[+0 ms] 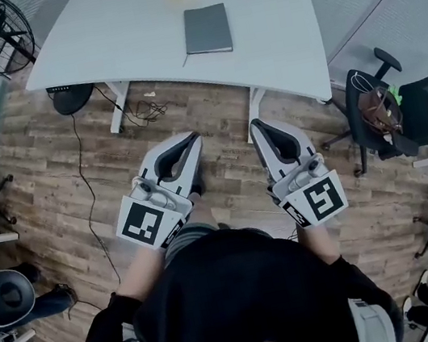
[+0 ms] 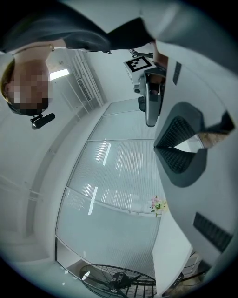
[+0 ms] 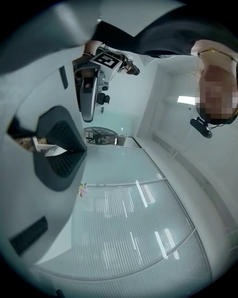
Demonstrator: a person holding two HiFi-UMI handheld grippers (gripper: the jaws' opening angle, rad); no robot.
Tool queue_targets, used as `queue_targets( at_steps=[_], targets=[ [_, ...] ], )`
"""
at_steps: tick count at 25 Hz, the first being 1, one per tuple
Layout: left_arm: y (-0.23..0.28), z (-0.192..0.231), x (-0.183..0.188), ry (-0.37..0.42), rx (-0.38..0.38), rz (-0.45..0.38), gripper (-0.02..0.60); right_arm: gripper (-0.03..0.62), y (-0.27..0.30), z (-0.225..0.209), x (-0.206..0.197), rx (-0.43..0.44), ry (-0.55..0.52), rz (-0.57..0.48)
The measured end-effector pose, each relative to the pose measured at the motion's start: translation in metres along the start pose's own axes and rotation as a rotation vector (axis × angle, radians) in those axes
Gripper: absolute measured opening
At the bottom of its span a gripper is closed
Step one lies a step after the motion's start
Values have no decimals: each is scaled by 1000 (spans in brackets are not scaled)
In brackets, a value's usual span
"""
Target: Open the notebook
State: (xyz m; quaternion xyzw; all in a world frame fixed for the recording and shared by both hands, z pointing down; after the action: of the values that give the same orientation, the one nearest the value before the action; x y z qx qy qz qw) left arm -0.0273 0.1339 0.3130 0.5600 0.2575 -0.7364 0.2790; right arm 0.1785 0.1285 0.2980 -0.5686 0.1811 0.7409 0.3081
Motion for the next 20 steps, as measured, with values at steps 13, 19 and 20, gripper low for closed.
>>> queue_targets(
  at_steps=[13,19,20],
  targets=[
    [65,86,26,9,-8,-21,11,5,78,-54,-23,-48,13,26],
    [91,118,35,43,-36,-11,11,5,105,-85,-32,-114,0,39],
    [95,124,35,42,-44,-4,11,5,112,-87,-35,-117,1,46]
  ],
)
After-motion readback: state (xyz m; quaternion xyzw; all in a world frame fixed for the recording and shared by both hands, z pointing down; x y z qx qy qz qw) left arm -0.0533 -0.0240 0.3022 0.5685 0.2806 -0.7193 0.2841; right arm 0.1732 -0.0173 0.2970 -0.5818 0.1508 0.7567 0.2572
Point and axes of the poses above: the fingertips, and each gripper's own axes: y forward along the fingers, z to its left, x out of its top, the point moved 8 cm from there along -y, backward along the fingers, and after that the axes turned 12 degrees about -y, right-handed, at the moved point
